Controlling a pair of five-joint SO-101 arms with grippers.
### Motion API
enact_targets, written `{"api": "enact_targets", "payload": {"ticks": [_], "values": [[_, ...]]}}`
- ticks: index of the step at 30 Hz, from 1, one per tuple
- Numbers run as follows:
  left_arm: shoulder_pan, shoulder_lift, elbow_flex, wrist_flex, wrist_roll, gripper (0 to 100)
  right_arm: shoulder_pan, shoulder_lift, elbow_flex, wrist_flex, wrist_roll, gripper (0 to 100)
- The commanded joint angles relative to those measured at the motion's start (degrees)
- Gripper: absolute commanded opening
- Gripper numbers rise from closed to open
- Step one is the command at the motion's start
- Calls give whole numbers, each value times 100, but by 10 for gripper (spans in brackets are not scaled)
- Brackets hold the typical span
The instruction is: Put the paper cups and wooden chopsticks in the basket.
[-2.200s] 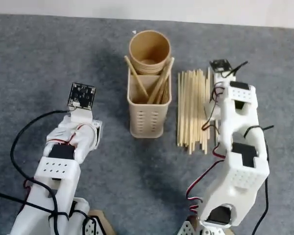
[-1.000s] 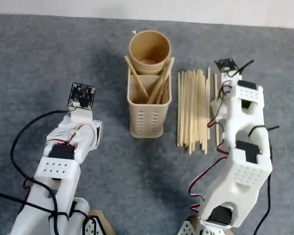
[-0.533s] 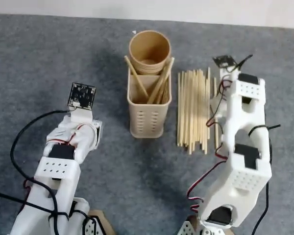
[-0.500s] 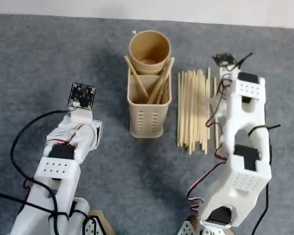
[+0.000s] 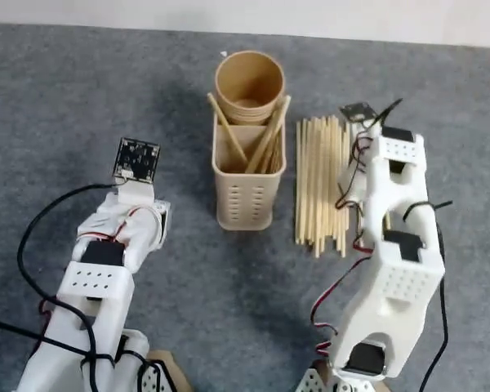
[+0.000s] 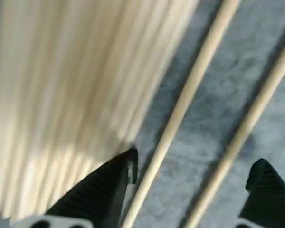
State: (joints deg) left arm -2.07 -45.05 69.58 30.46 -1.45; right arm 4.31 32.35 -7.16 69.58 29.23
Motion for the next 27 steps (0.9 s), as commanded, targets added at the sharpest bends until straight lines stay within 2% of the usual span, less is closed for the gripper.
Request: {"api": "enact_targets", "payload": {"ticks": [1, 6, 8, 12, 15, 21, 27], "values": [[84, -101, -31, -88, -44, 171, -92, 198, -92, -154, -132, 325], [84, -101, -31, -97, -44, 171, -13, 233, -101, -136, -466, 1], [84, -101, -31, -97, -44, 171, -4, 233, -101, -119, -457, 26], [84, -101, -31, -97, -44, 171, 4, 180, -119, -119, -475, 3], [84, -101, -31, -97, -44, 171, -4, -242, -295, -110, -932, 5], [84, -101, -31, -97, -44, 171, -22, -2079, -409, -154, -1705, 5], [84, -101, -31, -97, -44, 171, -356, -4286, -374, -330, -2233, 5]]}}
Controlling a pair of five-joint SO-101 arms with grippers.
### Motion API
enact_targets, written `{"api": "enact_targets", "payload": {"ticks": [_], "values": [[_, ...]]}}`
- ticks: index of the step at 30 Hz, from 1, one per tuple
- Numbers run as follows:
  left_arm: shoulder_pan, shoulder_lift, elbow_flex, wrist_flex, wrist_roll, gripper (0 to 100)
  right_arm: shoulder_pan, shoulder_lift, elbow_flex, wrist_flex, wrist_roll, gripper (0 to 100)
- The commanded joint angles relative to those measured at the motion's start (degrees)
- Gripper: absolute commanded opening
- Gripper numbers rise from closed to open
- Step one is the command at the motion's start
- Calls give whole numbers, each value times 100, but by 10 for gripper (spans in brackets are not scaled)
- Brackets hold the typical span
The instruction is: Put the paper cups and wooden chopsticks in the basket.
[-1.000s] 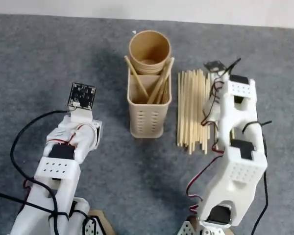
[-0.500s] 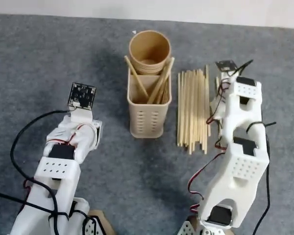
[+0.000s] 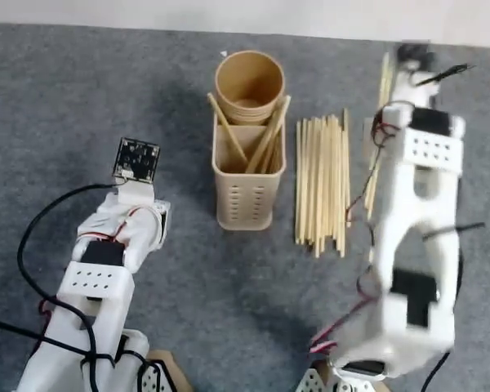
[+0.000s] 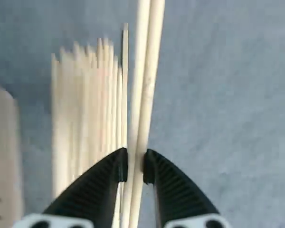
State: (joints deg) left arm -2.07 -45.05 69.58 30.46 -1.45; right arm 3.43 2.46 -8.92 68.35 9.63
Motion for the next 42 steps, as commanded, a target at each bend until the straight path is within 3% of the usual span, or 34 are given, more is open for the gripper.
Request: {"api": "enact_targets", "payload": {"ticks": [1, 13, 19, 24, 30, 36, 42], "values": [[84, -101, -31, -97, -44, 171, -356, -1648, -198, -356, -352, 5], [84, -101, -31, -97, -44, 171, -2237, -3864, 1007, -2677, -765, 5], [66, -101, -31, -97, -44, 171, -2835, -4365, 3248, -4567, -774, 5], [57, -101, -31, -97, -44, 171, -2914, -4954, 5367, -6114, -923, 5], [84, -101, -31, -97, -44, 171, -2923, -5402, 5824, -6141, -475, 12], [84, -101, -31, -97, -44, 171, -2932, -5587, 5499, -5218, -369, 226], [84, -101, -31, -97, -53, 171, -2914, -5613, 4470, -4338, -387, 235]]}}
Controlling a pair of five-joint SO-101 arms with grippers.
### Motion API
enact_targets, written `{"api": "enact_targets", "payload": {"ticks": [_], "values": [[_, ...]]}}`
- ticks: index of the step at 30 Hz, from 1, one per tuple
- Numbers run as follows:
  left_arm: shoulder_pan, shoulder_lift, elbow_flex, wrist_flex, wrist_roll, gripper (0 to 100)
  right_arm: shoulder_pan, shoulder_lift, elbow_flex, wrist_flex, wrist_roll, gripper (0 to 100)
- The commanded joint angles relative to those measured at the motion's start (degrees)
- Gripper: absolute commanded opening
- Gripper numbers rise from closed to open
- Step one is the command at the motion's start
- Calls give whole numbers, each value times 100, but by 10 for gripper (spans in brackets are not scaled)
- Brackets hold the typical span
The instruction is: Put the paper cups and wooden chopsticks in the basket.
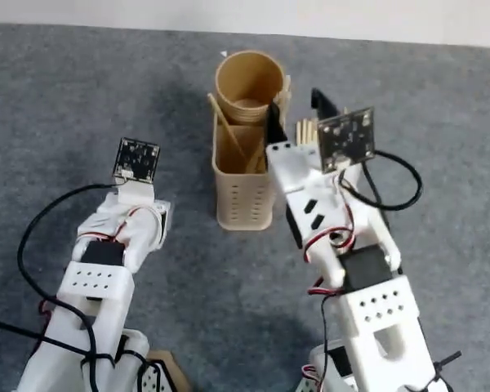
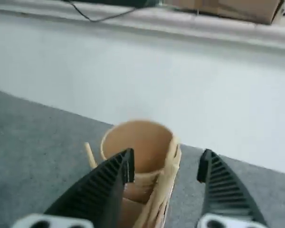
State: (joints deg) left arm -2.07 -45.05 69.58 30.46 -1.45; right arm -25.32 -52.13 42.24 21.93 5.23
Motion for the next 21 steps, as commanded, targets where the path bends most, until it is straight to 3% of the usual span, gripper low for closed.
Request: {"api": "enact_targets", "payload": {"ticks": [1, 6, 12, 17, 21], "values": [[84, -101, -31, -97, -53, 171, -22, -145, -901, 532, 53, 235], [84, -101, -31, -97, -53, 171, 743, 347, -2976, 2897, 62, 235], [84, -101, -31, -88, -53, 171, 2000, 2352, -4848, 5182, 475, 235], [84, -101, -31, -88, -53, 171, 2492, 4207, -4673, 5420, 870, 235], [84, -101, -31, -79, -53, 171, 2545, 5604, -4259, 4699, 1099, 235]]}}
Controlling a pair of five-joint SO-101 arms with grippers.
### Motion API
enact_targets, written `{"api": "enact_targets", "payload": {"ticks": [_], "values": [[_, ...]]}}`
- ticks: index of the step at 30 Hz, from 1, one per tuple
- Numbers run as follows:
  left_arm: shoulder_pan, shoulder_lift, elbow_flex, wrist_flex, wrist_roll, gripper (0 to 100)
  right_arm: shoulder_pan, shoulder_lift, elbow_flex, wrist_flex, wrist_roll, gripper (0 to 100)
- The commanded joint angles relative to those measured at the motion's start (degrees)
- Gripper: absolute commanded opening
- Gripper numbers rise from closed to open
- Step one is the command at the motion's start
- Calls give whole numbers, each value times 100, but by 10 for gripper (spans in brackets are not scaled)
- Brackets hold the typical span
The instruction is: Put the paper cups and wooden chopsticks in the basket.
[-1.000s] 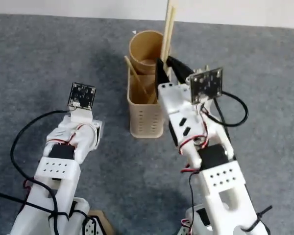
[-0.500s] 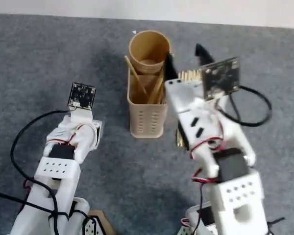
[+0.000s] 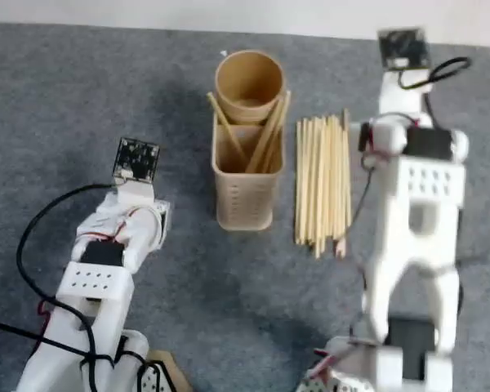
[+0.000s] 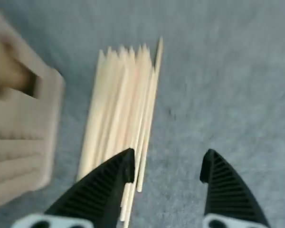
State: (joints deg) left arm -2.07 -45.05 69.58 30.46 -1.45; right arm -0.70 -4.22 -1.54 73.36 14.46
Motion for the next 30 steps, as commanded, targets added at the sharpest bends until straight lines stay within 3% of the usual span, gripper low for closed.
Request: {"api": "enact_targets", "payload": {"ticks": [1, 9, 30], "values": [[84, -101, -31, -79, -53, 171, 84, 1130, 180, -655, 176, 235], [75, -101, -31, -88, -53, 171, 92, 2422, 251, -1446, 158, 235], [75, -101, -31, -79, -53, 171, 558, 3266, 251, -1481, 387, 235]]}}
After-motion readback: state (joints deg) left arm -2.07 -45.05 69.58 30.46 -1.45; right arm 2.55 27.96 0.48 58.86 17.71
